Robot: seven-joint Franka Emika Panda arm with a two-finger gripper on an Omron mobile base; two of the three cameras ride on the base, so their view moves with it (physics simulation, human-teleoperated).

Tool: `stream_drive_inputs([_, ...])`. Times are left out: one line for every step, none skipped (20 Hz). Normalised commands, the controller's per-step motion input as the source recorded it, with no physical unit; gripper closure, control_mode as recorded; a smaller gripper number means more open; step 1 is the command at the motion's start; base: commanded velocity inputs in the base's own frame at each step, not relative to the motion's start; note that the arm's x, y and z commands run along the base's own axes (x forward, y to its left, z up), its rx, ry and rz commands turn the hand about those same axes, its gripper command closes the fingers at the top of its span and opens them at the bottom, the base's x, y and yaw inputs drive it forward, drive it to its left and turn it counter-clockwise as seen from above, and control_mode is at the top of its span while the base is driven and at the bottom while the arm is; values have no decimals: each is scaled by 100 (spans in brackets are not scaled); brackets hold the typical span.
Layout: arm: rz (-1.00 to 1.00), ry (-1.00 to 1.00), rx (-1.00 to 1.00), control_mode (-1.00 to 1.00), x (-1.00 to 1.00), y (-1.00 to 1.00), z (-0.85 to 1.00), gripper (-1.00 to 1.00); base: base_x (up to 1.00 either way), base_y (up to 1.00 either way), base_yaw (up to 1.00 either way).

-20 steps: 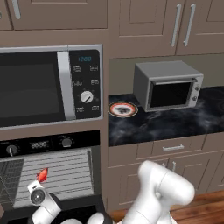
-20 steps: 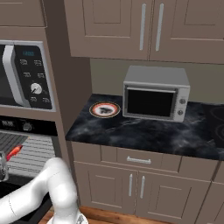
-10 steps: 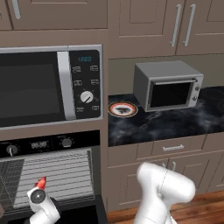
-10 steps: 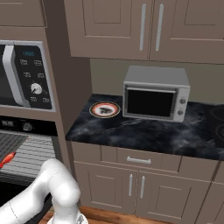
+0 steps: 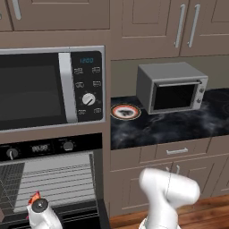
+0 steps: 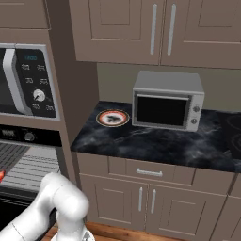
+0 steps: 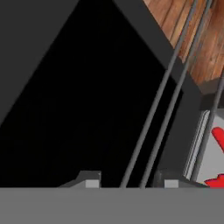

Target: Take the fish from the oven and place it on the plate on the counter.

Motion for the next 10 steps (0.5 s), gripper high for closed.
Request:
stream_drive_inputs([0,7,6,-100,-100,-21,0,100,0,0,0])
stream_drive_inputs([0,0,9,-100,-95,-16,1,100,0,0,0])
stream_drive_inputs([0,0,10,-100,-89,-13,25,100,0,0,0])
stream_drive_inputs([0,0,11,-100,-100,-11,43,100,0,0,0])
stream_drive_inputs([0,0,13,-100,-100,-19,53,100,0,0,0])
stream_drive_inputs([0,-1,13,-100,-100,-22,59,100,0,0,0])
stream_drive_inputs([0,-3,15,-100,-100,-22,65,100,0,0,0])
stream_drive_inputs([0,-5,14,-100,-100,-19,74,100,0,0,0])
stream_drive_inputs([0,-8,14,-100,-94,-17,85,100,0,0,0])
stream_drive_inputs([0,-11,13,-100,-84,-16,96,100,0,0,0])
